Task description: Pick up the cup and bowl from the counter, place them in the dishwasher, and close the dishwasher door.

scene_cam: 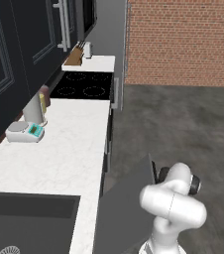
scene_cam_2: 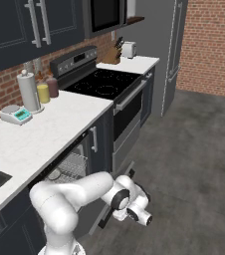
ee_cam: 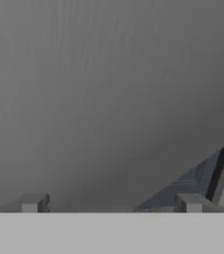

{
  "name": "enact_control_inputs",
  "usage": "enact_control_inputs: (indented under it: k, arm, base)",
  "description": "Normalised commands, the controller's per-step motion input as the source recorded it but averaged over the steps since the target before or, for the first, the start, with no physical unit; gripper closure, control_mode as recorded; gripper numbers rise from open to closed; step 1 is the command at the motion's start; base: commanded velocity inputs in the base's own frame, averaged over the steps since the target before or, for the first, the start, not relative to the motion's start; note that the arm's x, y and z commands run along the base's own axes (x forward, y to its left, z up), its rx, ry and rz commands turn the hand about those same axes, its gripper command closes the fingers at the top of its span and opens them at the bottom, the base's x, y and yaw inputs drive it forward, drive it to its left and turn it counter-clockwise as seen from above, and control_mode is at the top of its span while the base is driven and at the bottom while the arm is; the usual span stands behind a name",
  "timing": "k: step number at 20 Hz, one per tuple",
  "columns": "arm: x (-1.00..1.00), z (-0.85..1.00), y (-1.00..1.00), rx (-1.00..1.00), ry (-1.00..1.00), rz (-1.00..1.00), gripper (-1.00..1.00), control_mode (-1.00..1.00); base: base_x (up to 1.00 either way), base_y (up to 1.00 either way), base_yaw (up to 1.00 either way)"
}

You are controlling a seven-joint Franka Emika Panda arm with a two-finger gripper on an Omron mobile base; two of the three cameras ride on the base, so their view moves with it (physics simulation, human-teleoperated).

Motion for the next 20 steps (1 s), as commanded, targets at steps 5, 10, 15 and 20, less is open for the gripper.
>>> enact_control_inputs:
  k: [5, 10, 15, 20]
  arm:
    - [0.05, -0.02, 0.98, 0.00, -0.22, 0.34, -1.00, -1.00]
    - [0.20, 0.66, 0.82, 0.17, -0.30, 0.36, -1.00, -1.00]
    - [0.19, 1.00, 0.62, 0.57, -0.10, 0.31, -1.00, -1.00]
    - [0.13, 0.79, 0.83, 0.55, -0.16, 0.32, -1.00, -1.00]
  base:
    - [0.00, 0.00, 0.00]
    - [0.00, 0.00, 0.00]
    - [0.00, 0.00, 0.00]
    - [0.00, 0.00, 0.00]
